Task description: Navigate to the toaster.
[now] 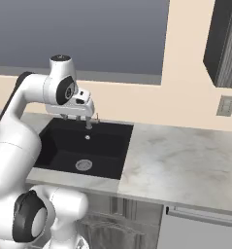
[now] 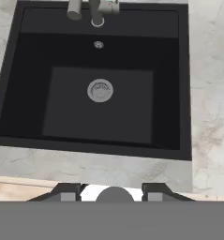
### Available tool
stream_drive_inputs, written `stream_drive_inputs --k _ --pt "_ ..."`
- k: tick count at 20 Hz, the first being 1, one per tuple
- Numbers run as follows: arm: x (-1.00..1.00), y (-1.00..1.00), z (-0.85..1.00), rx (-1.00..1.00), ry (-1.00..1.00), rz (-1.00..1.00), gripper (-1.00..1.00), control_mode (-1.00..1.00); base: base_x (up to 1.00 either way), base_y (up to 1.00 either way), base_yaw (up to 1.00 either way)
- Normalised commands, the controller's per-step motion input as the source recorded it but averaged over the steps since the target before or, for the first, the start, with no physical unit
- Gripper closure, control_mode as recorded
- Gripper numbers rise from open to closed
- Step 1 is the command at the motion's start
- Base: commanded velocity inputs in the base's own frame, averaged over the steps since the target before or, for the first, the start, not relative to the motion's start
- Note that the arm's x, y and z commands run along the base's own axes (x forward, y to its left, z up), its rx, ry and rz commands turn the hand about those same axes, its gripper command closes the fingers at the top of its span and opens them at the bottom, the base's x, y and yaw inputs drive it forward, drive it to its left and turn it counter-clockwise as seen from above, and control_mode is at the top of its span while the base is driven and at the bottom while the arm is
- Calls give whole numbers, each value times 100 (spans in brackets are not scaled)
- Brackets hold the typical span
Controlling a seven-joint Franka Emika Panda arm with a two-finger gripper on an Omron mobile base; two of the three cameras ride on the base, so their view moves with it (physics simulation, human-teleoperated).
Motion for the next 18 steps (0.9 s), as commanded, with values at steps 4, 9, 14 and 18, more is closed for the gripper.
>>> stream_drive_inputs --k 4,9,14,18 --pt "0 0 0 0 0 0 -100 100 -2 0 0" --pt "0 0 0 0 0 0 -100 100 -38 1 0" --pt "0 0 0 0 0 0 -100 100 -22 20 8" --pt "0 0 0 0 0 0 -100 100 1 45 55"
